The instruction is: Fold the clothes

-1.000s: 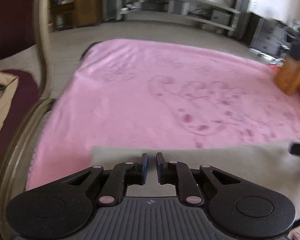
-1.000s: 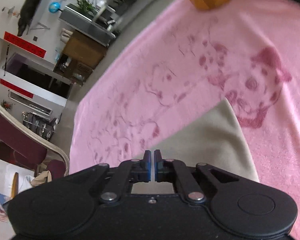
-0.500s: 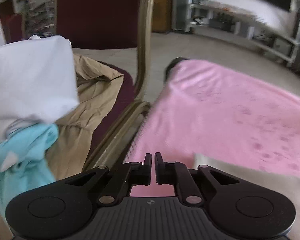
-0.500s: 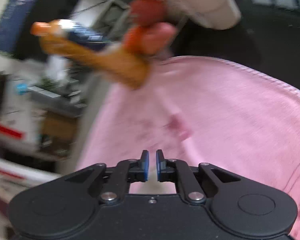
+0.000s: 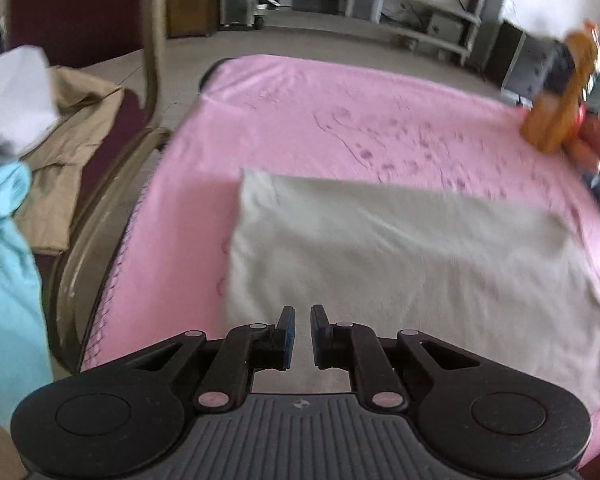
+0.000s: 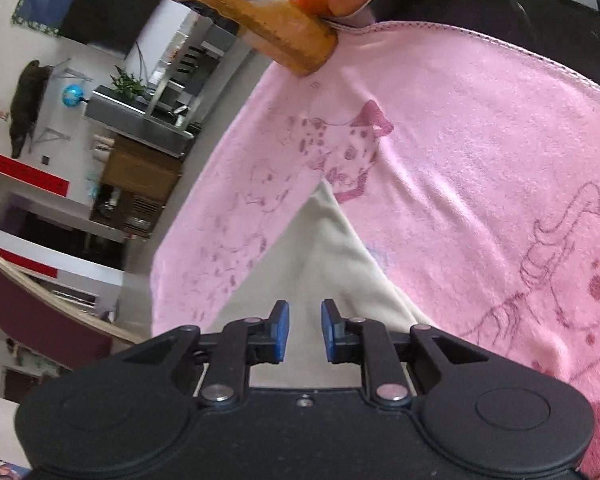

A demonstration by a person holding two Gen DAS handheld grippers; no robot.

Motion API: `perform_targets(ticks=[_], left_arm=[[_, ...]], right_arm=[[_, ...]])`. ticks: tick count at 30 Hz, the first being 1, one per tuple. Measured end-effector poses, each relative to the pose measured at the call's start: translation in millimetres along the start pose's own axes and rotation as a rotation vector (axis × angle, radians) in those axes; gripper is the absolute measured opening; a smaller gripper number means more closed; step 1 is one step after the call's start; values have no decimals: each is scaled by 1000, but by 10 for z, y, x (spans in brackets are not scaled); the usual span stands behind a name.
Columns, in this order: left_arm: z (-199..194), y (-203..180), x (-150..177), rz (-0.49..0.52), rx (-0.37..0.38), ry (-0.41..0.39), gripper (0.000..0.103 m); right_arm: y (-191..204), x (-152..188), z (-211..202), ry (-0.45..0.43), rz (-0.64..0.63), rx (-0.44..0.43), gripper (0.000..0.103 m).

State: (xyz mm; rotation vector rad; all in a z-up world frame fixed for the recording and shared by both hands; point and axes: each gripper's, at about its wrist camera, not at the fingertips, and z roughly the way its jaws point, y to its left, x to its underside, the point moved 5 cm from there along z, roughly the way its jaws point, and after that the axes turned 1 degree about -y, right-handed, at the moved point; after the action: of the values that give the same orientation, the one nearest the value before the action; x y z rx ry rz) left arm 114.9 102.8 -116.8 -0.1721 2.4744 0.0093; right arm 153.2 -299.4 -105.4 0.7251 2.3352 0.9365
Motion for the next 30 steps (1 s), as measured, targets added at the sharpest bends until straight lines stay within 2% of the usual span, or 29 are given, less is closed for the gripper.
perform_targets(ticks=[4, 7, 8, 10, 15, 16, 18, 19, 20, 22, 23, 26, 28, 30], left_arm=[[110, -70, 81, 55, -52, 15, 13], [103, -27, 86, 52, -56, 10, 19], [99, -2, 89, 44, -56, 10, 19], [91, 53, 99, 30, -58, 10, 22], [35, 173, 151, 14, -65, 16, 22], [14, 202, 170, 12, -71, 18, 22], [-40, 277, 214, -4, -86, 19, 22], [-79, 317, 238, -18, -94, 19, 21], [-106, 324, 258, -23, -95, 17, 21], [-141, 296, 295, -20, -85, 11, 17], [-159, 282, 314, -18, -80, 9, 17], [-211, 240, 369, -13, -66, 1, 18], [-177, 196, 375, 10, -79, 2, 19], [-121, 177, 391, 29, -97, 13, 20]], right_arm=[[-62, 107, 172, 55, -1, -9, 18], [-135, 127, 263, 78, -22, 52, 17], [-182, 110, 256, 76, -16, 69, 7], [-287, 66, 217, 66, -2, 105, 0], [-609, 35, -24, 39, 103, 148, 0], [-643, 36, -93, 21, 100, 175, 3], [-709, 39, -236, -15, 93, 229, 2], [-742, 40, -308, -33, 89, 257, 5], [-775, 41, -380, -51, 85, 284, 12], [-751, 38, -490, -91, 63, 243, 15], [-703, 58, -513, -94, 46, 191, 15], [-525, 184, -419, -23, -26, 51, 16], [-428, 268, -287, 22, -85, 35, 16], [-421, 295, -169, 50, -110, 72, 16]])
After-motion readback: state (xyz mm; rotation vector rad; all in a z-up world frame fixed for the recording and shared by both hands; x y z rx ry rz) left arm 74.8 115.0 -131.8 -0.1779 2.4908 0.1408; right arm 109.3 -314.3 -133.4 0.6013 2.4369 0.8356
